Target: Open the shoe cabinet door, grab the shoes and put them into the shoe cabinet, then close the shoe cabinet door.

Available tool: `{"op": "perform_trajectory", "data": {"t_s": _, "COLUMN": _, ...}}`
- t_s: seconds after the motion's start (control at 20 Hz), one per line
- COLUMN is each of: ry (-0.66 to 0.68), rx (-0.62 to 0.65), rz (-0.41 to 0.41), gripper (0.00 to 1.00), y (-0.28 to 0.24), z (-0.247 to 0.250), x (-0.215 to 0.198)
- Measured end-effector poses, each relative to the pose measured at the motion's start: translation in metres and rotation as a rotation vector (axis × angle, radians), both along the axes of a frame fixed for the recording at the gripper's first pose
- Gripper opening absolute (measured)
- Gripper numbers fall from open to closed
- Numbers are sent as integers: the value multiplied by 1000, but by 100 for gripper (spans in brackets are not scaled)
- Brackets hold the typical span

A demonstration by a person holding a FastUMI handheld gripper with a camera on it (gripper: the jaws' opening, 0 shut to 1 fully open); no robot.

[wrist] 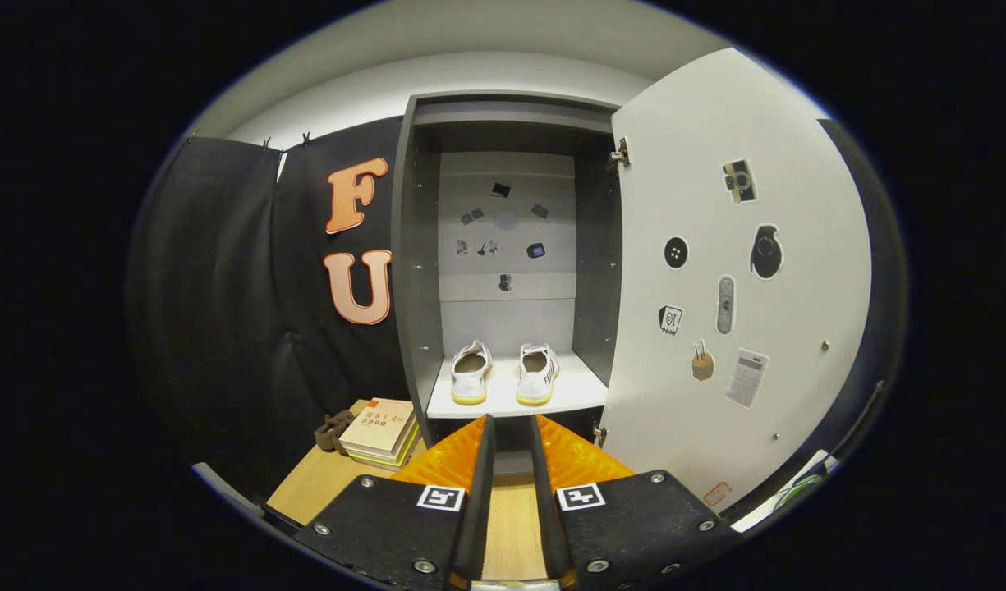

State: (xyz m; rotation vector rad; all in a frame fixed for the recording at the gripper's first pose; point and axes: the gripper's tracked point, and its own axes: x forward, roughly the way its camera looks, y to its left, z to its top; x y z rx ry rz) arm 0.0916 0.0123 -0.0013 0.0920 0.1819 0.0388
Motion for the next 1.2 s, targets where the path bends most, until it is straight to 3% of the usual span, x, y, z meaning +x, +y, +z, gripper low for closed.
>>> {"op": "perform_trajectory", "data": {"t_s": 0.55, "ry": -16, "rx": -6, "rz": 24, "gripper": 37, "y": -32, "z": -7, "x": -80}}
{"op": "perform_trajectory", "data": {"t_s": 1.2, "ry": -20, "rx": 33, "rz": -89, "gripper": 53, "y": -185, "z": -28, "x": -127}}
